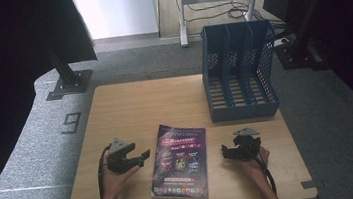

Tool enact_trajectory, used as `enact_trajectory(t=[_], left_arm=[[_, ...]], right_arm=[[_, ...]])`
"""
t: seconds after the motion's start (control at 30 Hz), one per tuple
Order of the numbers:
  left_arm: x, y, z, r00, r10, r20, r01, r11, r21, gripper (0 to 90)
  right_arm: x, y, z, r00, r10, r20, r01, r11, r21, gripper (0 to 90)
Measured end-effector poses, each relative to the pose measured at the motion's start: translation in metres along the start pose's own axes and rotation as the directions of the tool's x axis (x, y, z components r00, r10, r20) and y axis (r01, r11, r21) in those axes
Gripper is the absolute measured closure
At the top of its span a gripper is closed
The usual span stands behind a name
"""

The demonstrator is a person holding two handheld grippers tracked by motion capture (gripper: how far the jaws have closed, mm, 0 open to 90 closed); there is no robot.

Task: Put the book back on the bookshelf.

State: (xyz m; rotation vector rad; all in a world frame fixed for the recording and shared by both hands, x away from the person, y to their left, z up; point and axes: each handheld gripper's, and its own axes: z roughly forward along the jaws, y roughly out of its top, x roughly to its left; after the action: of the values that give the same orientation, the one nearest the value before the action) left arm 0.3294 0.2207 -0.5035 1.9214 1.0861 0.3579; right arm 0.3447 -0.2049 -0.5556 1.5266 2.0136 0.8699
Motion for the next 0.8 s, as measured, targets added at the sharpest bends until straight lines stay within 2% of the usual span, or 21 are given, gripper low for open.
enact_trajectory(t=[0.33,0.6,0.8], left_arm=[[-0.002,-0.001,0.003,1.0,0.001,0.005,-0.001,0.9999,0.013,27.5],[-0.004,-0.001,0.005,0.9999,0.002,0.013,-0.002,0.9999,0.016,27.5],[-0.002,-0.001,0.004,0.9999,-0.003,0.013,0.003,0.9999,0.013,27.5]], right_arm=[[0.005,0.002,-0.003,0.9999,-0.012,0.008,0.012,1.0,0.002,11.8],[0.008,0.005,-0.013,0.9994,0.002,-0.034,-0.004,0.999,-0.045,12.8],[0.025,0.014,-0.026,0.996,-0.023,-0.087,0.014,0.994,-0.105,13.0]])
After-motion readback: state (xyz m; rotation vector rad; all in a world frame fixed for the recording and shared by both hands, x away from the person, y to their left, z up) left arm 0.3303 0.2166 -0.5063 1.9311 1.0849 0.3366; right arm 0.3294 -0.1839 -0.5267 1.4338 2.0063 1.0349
